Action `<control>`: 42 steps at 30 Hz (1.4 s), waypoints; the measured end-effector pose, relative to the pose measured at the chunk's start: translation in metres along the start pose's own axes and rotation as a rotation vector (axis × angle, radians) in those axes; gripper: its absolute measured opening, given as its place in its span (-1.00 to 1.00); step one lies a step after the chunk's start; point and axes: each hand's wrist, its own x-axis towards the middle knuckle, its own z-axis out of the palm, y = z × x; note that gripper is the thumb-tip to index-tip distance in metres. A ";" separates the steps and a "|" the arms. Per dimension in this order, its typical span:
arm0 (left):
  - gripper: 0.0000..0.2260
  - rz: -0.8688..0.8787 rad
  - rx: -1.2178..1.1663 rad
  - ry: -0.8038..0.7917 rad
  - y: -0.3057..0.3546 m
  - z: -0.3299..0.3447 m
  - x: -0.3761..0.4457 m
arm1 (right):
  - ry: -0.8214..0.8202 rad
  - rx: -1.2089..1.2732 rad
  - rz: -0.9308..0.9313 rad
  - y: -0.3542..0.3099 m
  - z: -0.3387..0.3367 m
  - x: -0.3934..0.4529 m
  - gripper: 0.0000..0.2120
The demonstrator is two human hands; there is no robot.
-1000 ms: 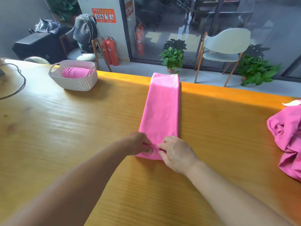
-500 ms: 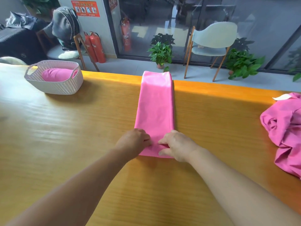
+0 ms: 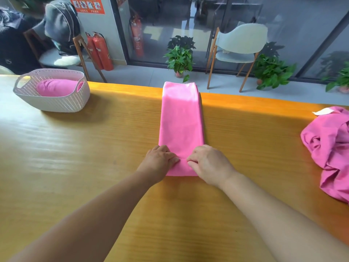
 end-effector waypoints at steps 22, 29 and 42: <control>-0.62 0.001 0.003 -0.188 -0.009 -0.031 0.035 | 0.009 0.071 0.096 0.014 -0.010 0.031 -0.76; -0.60 -0.120 -0.005 -0.185 -0.007 -0.024 0.046 | 0.005 -0.148 -0.008 0.014 0.005 0.025 -0.47; -0.46 0.129 0.129 -0.067 -0.010 -0.020 -0.004 | -0.181 -0.068 0.077 -0.003 -0.001 0.015 -0.75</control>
